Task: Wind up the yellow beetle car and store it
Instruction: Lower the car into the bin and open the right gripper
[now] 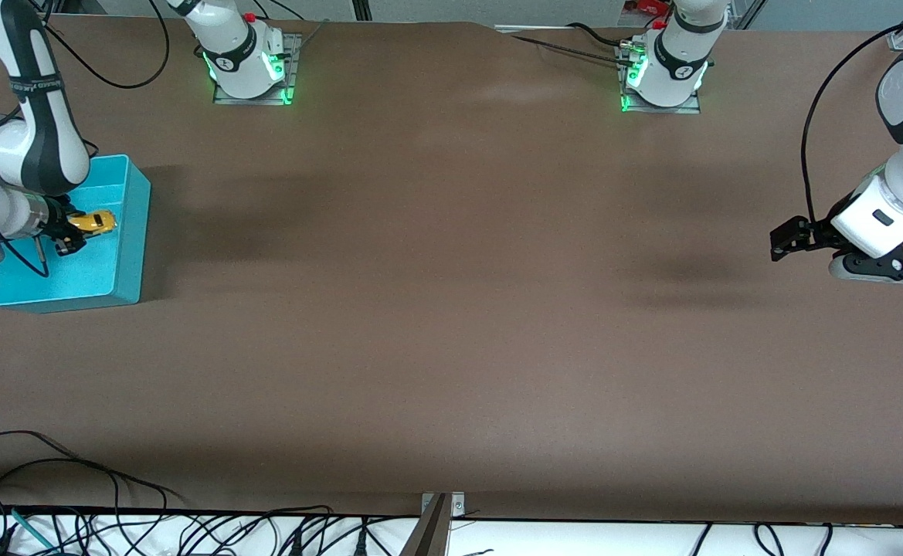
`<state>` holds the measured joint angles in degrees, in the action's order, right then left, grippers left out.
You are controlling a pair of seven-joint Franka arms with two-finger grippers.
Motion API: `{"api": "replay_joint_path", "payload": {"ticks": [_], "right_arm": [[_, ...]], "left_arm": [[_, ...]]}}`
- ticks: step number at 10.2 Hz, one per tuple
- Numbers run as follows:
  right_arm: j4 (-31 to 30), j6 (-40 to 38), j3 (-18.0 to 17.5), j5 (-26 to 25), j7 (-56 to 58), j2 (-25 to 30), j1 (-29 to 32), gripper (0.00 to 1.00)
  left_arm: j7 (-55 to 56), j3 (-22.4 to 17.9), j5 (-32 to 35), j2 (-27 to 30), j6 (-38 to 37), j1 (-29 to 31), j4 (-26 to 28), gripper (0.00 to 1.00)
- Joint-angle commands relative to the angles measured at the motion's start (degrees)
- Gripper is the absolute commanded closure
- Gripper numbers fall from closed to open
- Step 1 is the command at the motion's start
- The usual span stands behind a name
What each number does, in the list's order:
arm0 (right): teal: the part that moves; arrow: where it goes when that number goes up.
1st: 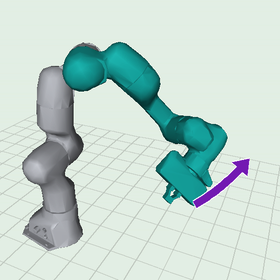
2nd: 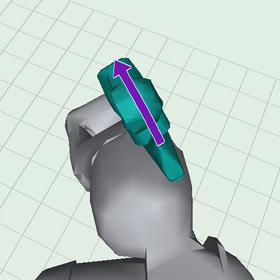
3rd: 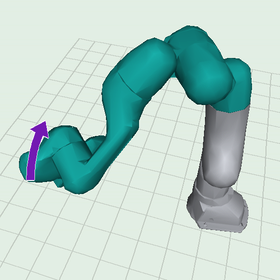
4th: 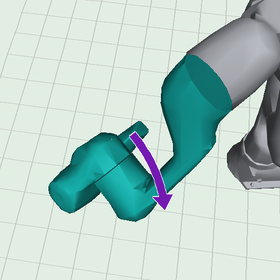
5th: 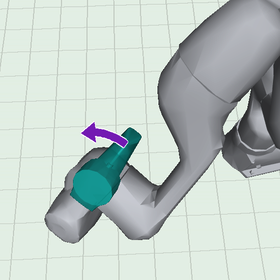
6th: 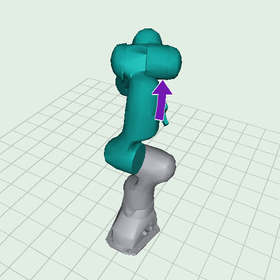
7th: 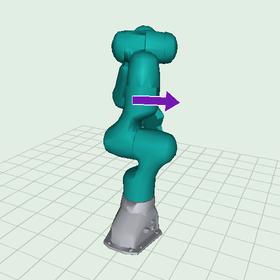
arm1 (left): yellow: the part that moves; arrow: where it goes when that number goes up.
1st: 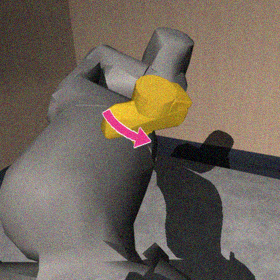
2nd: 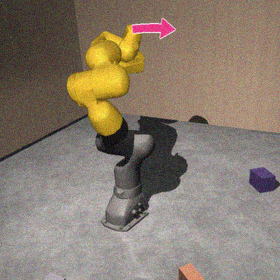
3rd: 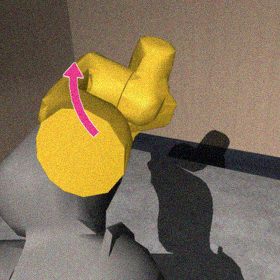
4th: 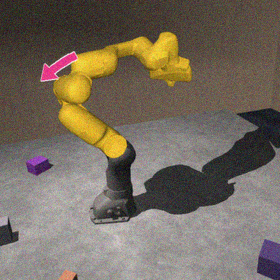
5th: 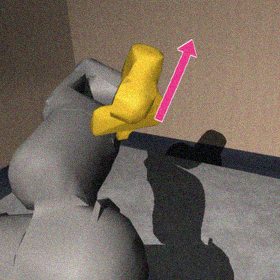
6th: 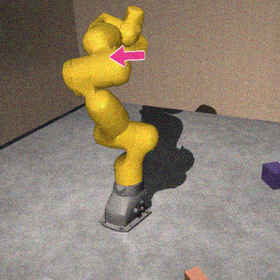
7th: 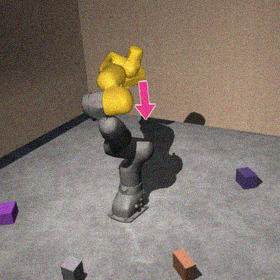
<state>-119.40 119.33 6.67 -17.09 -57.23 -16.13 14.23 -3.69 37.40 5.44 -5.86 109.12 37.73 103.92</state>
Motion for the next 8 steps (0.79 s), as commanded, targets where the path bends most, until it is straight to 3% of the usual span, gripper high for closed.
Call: {"api": "replay_joint_path", "payload": {"ticks": [1, 5, 8], "right_arm": [[-0.7, 0.3, -0.1, -0.9, 5.8, -0.3, 2.9, 1.00], [-0.7, 2.2, -0.1, -1.2, 5.7, -3.6, 5.0, 1.00], [-1.1, 3.5, -0.1, -5.0, 7.7, -5.8, 6.2, 1.00]], "left_arm": [[-4.8, 0.0, -7.3, 0.9, -1.5, 1.1, 0.0, 0.00], [-6.8, 0.1, -7.8, 0.9, -1.6, 2.0, 0.1, 0.00], [-6.8, 0.1, -7.8, 0.9, -1.6, 2.0, 0.1, 0.00]]}}
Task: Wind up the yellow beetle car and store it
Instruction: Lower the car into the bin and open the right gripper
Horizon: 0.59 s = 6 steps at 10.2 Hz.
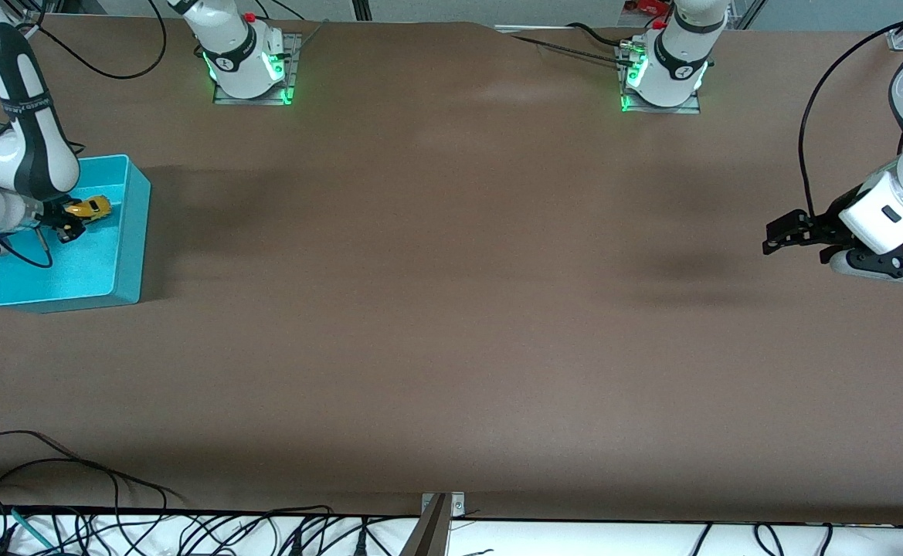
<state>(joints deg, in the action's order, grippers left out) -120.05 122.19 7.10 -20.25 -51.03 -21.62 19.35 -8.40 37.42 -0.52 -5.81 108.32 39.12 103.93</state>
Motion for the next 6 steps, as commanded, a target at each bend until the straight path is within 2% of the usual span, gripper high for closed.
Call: {"api": "replay_joint_path", "payload": {"ticks": [1, 3, 4, 5, 6], "right_arm": [[-0.5, 0.7, -0.5, -1.8, 1.5, -0.7, 1.5, 1.00], [-0.5, 0.8, -0.5, -1.8, 1.5, -1.1, 1.6, 1.00], [-0.5, 0.9, -0.5, -1.8, 1.5, -1.1, 1.7, 0.90], [-0.5, 1.7, -0.5, -1.8, 1.5, -1.1, 1.8, 0.63], [-0.9, 1.9, -0.6, -1.8, 1.5, -1.4, 1.8, 0.43]], "left_arm": [[-2.1, 0.0, -1.9, 0.8, -0.8, 0.6, 0.1, 0.00], [-2.1, 0.0, -1.9, 0.7, -0.8, 0.6, 0.1, 0.00], [-2.1, 0.0, -1.9, 0.7, -0.8, 0.6, 0.1, 0.00], [-2.1, 0.0, -1.9, 0.7, -0.8, 0.5, 0.1, 0.00], [-2.1, 0.0, -1.9, 0.7, -0.8, 0.5, 0.1, 0.00]]}}
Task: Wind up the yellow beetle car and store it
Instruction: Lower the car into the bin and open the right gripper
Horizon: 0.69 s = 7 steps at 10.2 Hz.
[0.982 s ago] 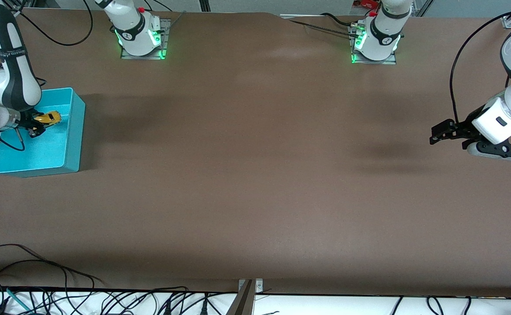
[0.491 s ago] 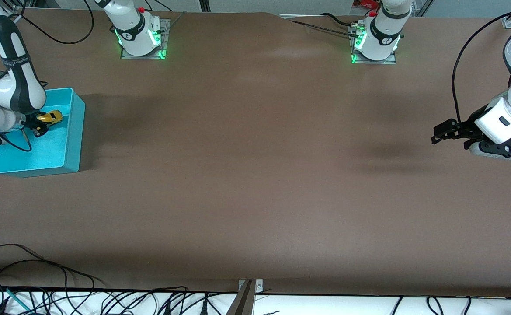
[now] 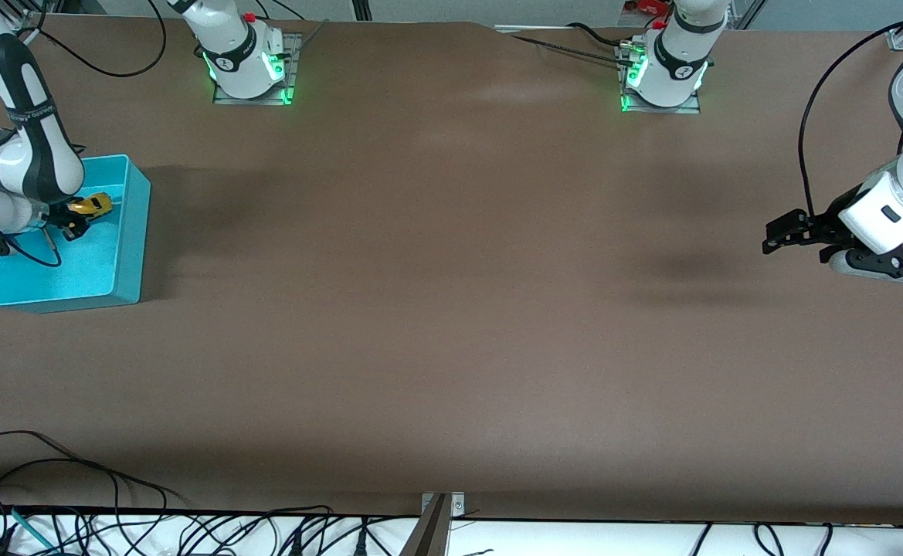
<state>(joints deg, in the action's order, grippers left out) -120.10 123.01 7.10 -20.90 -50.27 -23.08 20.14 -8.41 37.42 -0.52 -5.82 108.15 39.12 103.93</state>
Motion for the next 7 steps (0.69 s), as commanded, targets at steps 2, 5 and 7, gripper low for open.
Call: {"api": "replay_joint_path", "payload": {"ticks": [2, 5, 7], "right_arm": [[-1.2, 1.3, -0.9, -1.2, 0.2, 0.3, 1.0, 0.00], [-0.9, -1.4, -3.4, -1.2, 0.1, 4.1, 1.0, 0.00], [-1.1, -2.0, -3.8, -1.2, 0.1, 5.3, 0.9, 0.00]], "left_arm": [[-2.0, 0.0, -1.9, 0.8, -0.7, 0.5, 0.1, 0.00], [-2.0, 0.0, -1.9, 0.8, -0.7, 0.5, 0.1, 0.00], [-2.0, 0.0, -1.9, 0.8, -0.7, 0.5, 0.1, 0.00]]}}
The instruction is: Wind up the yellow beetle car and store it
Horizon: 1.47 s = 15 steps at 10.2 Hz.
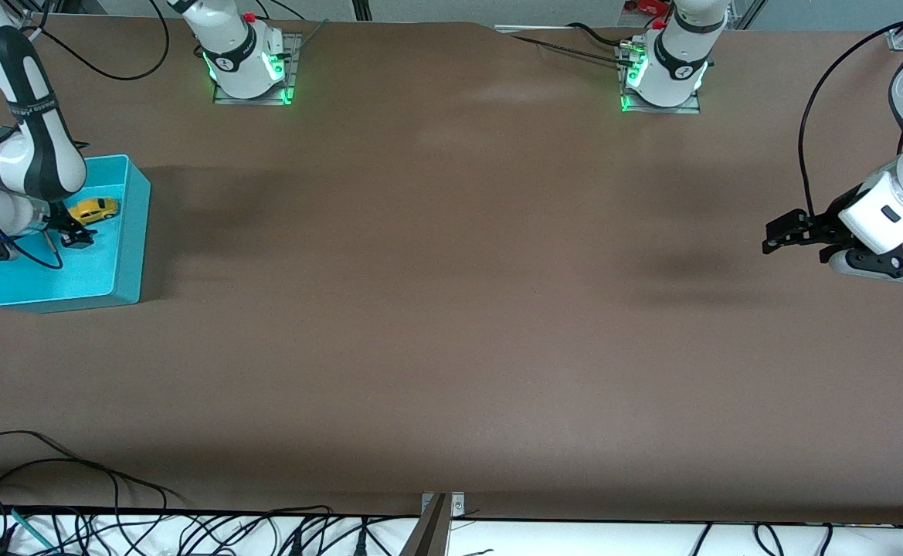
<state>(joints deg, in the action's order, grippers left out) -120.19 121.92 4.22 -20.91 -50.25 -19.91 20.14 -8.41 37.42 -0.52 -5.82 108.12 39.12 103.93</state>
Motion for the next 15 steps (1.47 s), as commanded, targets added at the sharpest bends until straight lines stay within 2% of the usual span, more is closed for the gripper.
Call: {"api": "replay_joint_path", "payload": {"ticks": [1, 5, 8, 10, 15], "right_arm": [[-0.8, -0.9, -1.1, -1.1, 0.1, 3.0, 0.9, 0.00], [0.8, -0.9, -4.0, -0.5, 0.8, 8.2, 0.7, 0.00], [1.5, -1.1, -5.8, -0.4, 0.9, 9.7, 0.6, 0.00], [4.0, -5.7, -8.3, 0.5, 0.9, 10.0, 0.4, 0.00], [15.6, -19.0, -9.2, 14.5, 0.9, 12.1, -4.4, 0.00]], "left_arm": [[-2.0, 0.0, -1.9, 0.8, -0.6, 0.5, 0.1, 0.00], [-2.0, 0.0, -1.9, 0.8, -0.6, 0.6, 0.0, 0.00], [-2.0, 0.0, -1.9, 0.7, -0.6, 0.5, 0.1, 0.00], [-2.0, 0.0, -1.9, 0.7, -0.6, 0.5, 0.1, 0.00], [-2.0, 0.0, -1.9, 0.7, -0.6, 0.6, 0.0, 0.00]]}}
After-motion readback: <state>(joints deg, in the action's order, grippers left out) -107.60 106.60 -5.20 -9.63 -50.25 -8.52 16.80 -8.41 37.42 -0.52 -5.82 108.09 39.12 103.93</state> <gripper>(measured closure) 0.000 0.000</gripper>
